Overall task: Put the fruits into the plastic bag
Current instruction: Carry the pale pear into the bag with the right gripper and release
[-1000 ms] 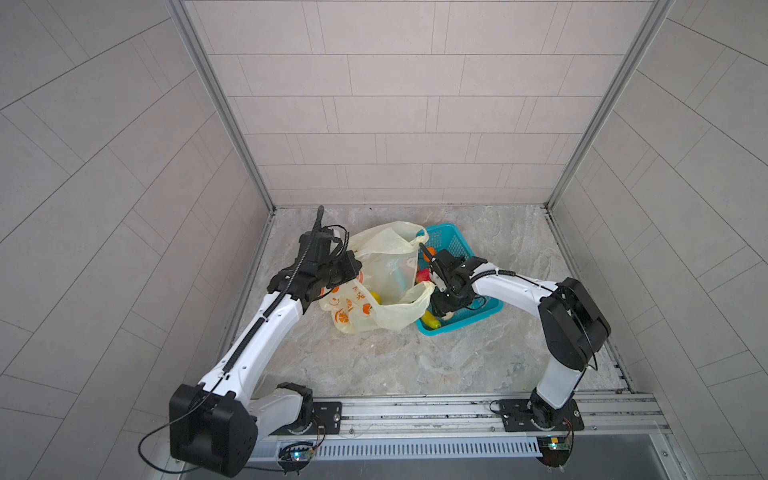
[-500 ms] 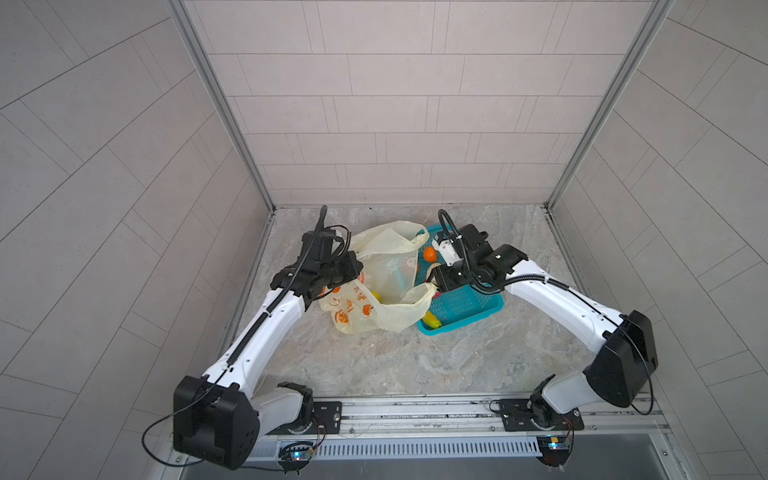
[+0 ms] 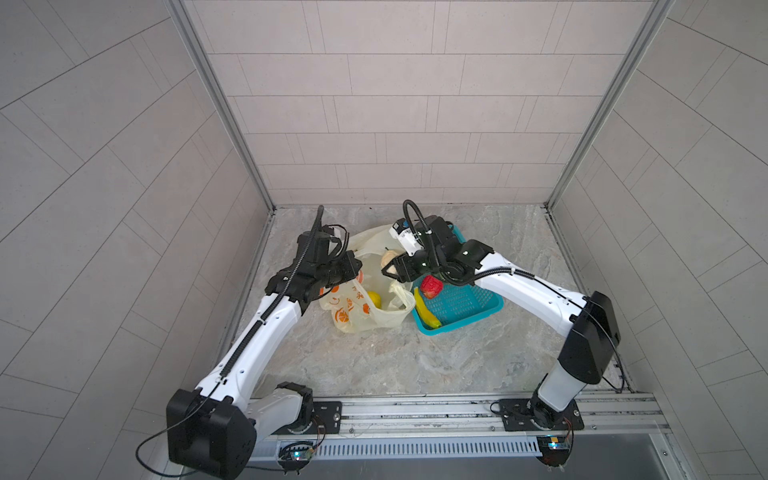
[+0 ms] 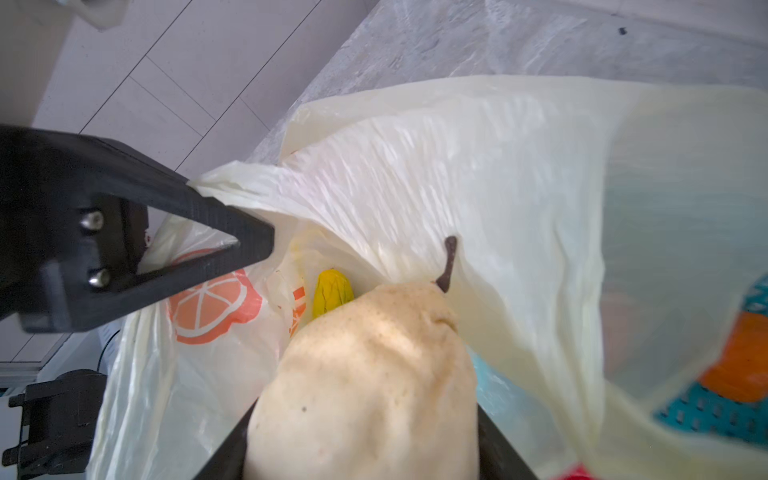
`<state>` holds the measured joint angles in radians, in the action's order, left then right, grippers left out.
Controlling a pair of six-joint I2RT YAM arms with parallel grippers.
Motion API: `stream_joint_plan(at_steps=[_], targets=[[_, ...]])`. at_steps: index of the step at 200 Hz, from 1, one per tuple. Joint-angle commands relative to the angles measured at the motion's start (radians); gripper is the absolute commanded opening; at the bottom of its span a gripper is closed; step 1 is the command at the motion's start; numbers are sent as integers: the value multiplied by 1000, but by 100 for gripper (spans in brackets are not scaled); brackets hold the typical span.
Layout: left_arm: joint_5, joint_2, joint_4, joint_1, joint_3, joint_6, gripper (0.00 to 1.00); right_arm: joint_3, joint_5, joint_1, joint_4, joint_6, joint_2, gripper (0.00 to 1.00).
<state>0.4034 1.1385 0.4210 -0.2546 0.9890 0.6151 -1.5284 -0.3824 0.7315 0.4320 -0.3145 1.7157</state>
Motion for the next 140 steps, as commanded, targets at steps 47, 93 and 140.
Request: stream_joint_plan(at_steps=[47, 93, 140], targets=[[-25, -54, 19, 4, -17, -27, 0, -128, -20, 59, 4, 2, 191, 58], [-34, -50, 23, 5, -20, -31, 0, -121, 5, 70, 23, -2, 202, 76], [-67, -46, 33, 5, -24, -32, 0, -76, 113, 58, 50, 36, 126, 82]])
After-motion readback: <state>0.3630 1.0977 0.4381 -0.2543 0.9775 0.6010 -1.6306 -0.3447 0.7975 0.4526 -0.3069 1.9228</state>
